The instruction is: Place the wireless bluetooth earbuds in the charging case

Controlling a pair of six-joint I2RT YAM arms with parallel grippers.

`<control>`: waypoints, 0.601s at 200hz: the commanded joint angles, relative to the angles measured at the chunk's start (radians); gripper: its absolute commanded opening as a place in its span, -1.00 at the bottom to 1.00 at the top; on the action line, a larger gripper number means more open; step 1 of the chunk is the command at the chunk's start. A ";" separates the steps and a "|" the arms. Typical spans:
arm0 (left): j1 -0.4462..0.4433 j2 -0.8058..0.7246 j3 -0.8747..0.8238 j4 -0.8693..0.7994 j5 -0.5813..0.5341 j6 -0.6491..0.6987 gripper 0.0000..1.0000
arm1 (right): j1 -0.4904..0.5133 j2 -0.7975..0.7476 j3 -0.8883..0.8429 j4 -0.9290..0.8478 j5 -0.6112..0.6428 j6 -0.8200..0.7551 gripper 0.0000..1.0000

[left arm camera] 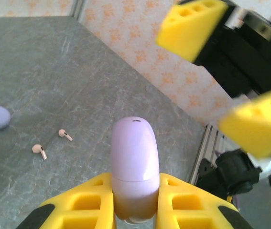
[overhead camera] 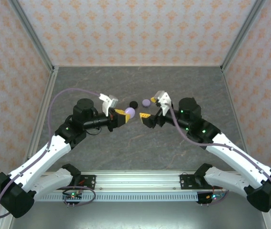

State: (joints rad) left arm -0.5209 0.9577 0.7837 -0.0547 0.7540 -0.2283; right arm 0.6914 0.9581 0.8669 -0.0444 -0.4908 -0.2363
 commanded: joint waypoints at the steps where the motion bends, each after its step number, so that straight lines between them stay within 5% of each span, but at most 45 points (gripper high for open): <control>1: -0.042 -0.027 -0.008 0.085 -0.052 0.190 -1.00 | -0.029 0.016 -0.023 0.102 -0.149 0.241 0.66; 120: -0.077 0.027 -0.002 0.127 -0.040 0.259 -1.00 | -0.030 0.133 0.024 0.106 -0.121 0.276 0.49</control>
State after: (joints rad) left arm -0.5774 0.9867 0.7757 0.0303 0.6785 -0.0013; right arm 0.6640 1.0813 0.8509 0.0174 -0.6174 0.0261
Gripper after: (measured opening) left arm 0.171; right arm 0.749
